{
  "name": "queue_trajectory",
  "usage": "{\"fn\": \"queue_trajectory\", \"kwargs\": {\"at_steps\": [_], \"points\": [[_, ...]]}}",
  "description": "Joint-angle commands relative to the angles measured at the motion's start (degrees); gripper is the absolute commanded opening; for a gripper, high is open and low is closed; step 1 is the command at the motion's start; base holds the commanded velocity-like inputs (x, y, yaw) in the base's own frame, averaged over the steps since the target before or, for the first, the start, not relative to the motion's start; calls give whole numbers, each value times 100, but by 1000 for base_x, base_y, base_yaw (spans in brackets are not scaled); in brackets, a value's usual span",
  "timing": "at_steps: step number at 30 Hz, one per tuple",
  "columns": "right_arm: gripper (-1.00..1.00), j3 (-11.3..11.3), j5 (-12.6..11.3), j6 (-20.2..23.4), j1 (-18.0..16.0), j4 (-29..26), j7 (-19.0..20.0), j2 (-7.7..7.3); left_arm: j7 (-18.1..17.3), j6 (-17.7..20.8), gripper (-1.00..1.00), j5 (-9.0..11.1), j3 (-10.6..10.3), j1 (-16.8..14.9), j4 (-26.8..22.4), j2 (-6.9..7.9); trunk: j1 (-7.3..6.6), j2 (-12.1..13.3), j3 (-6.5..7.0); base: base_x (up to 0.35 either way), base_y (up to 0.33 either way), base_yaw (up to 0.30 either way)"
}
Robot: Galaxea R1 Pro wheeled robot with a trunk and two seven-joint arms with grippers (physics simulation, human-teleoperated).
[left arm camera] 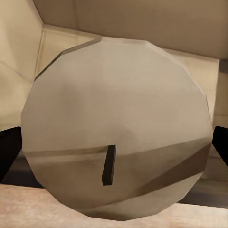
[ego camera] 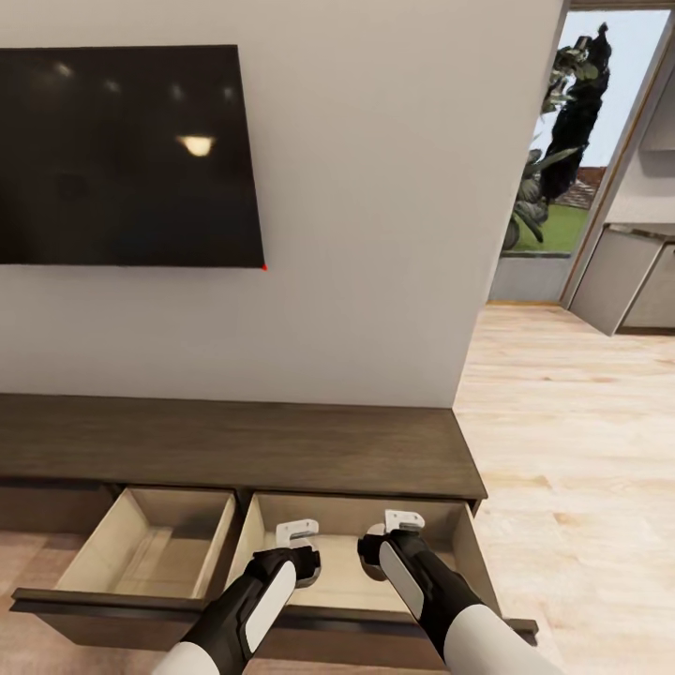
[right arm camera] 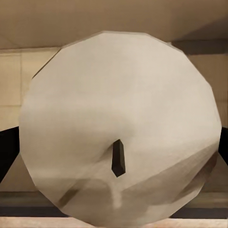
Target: Place each of the two pumpkins and all three candles from the living room inside a cabinet in the living room (use any cabinet), then make sure every cabinet is closed, and position the cauldron so it is next to a table in the living room.
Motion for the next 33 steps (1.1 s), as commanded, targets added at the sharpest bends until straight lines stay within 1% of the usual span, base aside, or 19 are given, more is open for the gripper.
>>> {"fn": "queue_trajectory", "kwargs": {"at_steps": [1, 7, 11, 16, 17, 19, 20, 22, 25, 27, 30, 33], "points": [[-100, 18, -42, 9, -4, -7, -52, 0, 56, 10, -100, 56, -25, -6, -10, 4, 22, -44, -24, 0, 0, 0], [-100, 18, -52, -28, -3, 1, -44, 0, 56, 34, -100, 56, -17, -5, -106, 4, 154, -285, -131, 0, 0, 0], [-100, 18, -76, -28, -3, -6, -34, 0, 65, 87, -100, 56, -11, -5, -369, 4, 154, -285, -131, 0, 0, 0], [-100, 13, -87, -18, -3, -7, -17, 0, 83, 97, -100, 55, -15, -3, -493, 5, 154, -285, -131, 0, 0, 0], [-100, 11, -87, -16, -3, -7, -8, 0, 82, 97, -100, 55, -19, -5, -505, 4, 176, -325, -149, 0, 0, 0], [-100, 9, -93, -13, -3, -12, -3, -129, 89, 97, -100, 61, -23, -4, -515, -3, 220, -405, -185, 0, 0, 0], [-100, 7, -94, -15, -3, -14, -2, -169, 93, 97, -100, 62, -27, -3, -517, -7, 242, -446, -203, 0, 0, 0], [-100, 5, -95, -26, -3, -15, 0, -218, 102, 97, -100, 58, -32, -5, -519, -7, 286, -526, -239, 0, 0, 0], [-100, -1, -96, -84, -1, -16, 1, -242, 114, 97, -100, 56, -33, -3, -520, -7, 351, -646, -293, 0, 0, 0], [-100, -49, -96, -173, -2, -13, 0, -248, 122, 92, -100, 51, -28, -3, -520, -11, 395, -726, -329, 0, 0, 0], [-100, -215, -96, -243, 0, -5, 0, -252, 125, 82, -100, 48, -31, -3, -517, -13, 461, -847, -383, 0, 0, 0], [-100, -295, -96, -281, 4, -5, 2, -258, 126, 56, -100, 47, -35, -4, -506, -13, 527, -967, -437, 0, 0, 0]]}}
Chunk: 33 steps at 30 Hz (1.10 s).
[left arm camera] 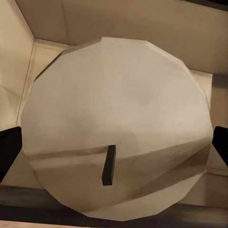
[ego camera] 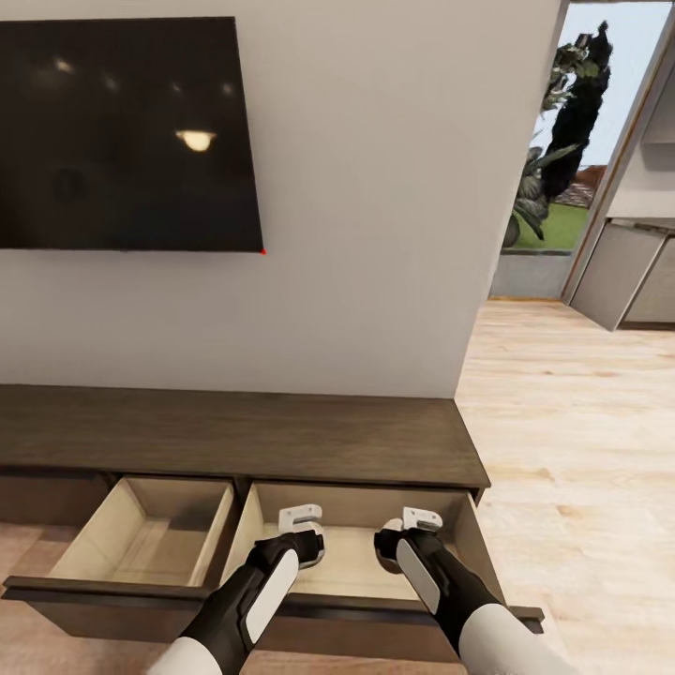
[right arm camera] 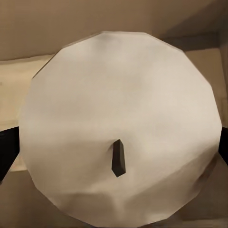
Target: Place each of the two pumpkins and all three candles from the living room inside a cabinet in the living room (use any cabinet), then make sure every cabinet is closed, and position the cauldron so it is next to a table in the living room.
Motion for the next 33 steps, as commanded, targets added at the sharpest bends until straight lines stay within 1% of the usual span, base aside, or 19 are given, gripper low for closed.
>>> {"fn": "queue_trajectory", "kwargs": {"at_steps": [1, 6, 18, 28, 33], "points": [[-100, 27, -63, -27, -3, -9, -57, -2, 56, 4, -100, 56, -23, -4, -8, 3, 22, -44, -24, 0, 0, 0], [-100, 14, -63, -281, -2, -4, -59, 0, 57, -11, -100, 56, -28, -5, -5, 3, 132, -245, -113, 0, 0, 0], [-100, 26, -48, -318, 3, -13, -59, 10, 48, -21, -100, 64, -31, -4, -5, 3, 395, -726, -329, 0, 0, 0], [-100, 46, -25, -319, 6, -21, -59, 27, 39, -24, -100, 65, -43, -5, -14, 3, 395, -726, -329, 1, 1, 0], [-100, 40, -27, -319, 7, -21, -58, 28, 23, -24, -100, 65, -46, -4, -14, 7, 395, -726, -329, 83, 91, 0]]}}
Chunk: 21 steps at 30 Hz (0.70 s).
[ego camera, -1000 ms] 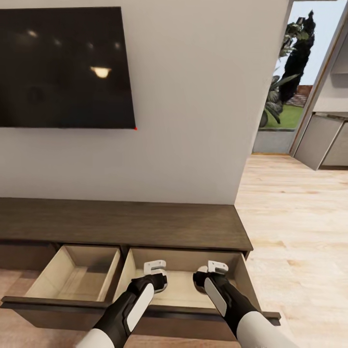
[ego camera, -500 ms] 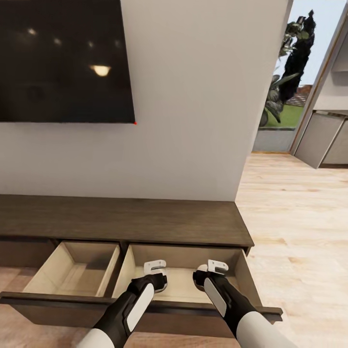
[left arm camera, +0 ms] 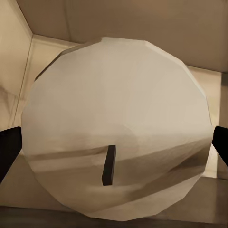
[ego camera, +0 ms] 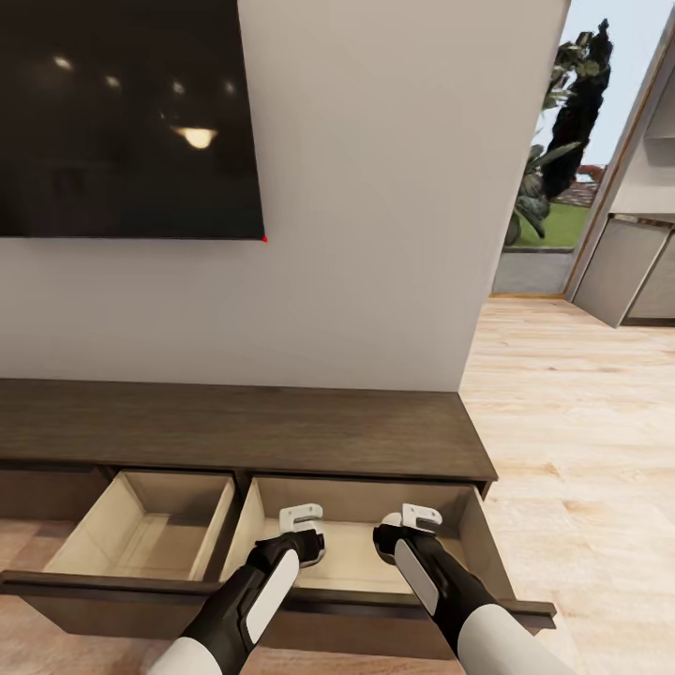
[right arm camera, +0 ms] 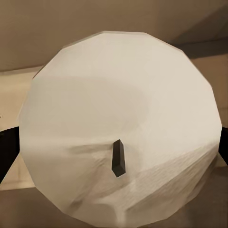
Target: Place each of the two pumpkins and all three candles from the living room inside a cabinet in the living room (use any cabinet), then make sure every cabinet is closed, and position the cauldron so it is next to a table in the living room.
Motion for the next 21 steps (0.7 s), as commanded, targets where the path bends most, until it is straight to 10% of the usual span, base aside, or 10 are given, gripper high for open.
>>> {"fn": "queue_trajectory", "kwargs": {"at_steps": [1, 21], "points": [[-100, 33, -52, 17, -4, -10, -55, -5, 52, 7, -100, 59, -20, -4, -9, 2, 0, -2, -5, 24, 26, 0], [-100, 29, -52, 17, -4, -10, -47, -13, 37, 12, -100, 59, -21, -6, -9, 1, 0, -2, -5, -41, 6, 0]]}}
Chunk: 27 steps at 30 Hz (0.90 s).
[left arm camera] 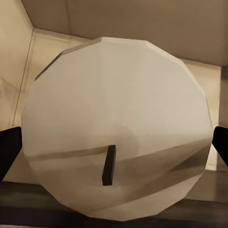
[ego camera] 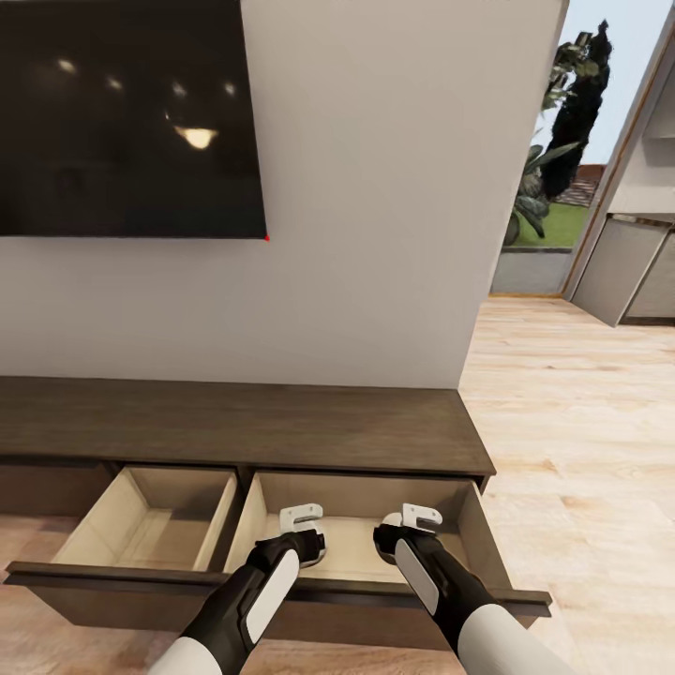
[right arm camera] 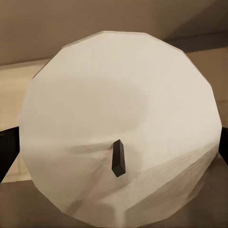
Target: Place each of the two pumpkins and all three candles from the living room inside a cabinet in the living room (use any cabinet), then make sure every cabinet is closed, and position the cauldron so it is next to a table in the living room.
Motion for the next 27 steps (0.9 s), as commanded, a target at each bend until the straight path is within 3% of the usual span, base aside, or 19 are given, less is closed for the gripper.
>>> {"fn": "queue_trajectory", "kwargs": {"at_steps": [1, 16, 27], "points": [[-100, 35, -52, 18, -3, -10, -55, -5, 57, 11, -100, 58, -20, -3, -9, 5, -1, -3, -5, -7, 0, 0], [-100, 31, -59, 18, -3, -10, -55, -5, 57, 6, -100, 58, -29, -1, -13, 2, -1, -3, -5, 36, 0, -5], [-100, 29, -78, 18, -3, -10, -55, -14, 96, 11, -100, 58, -20, -1, -389, 26, -1, -3, -5, 0, 0, -151]]}}
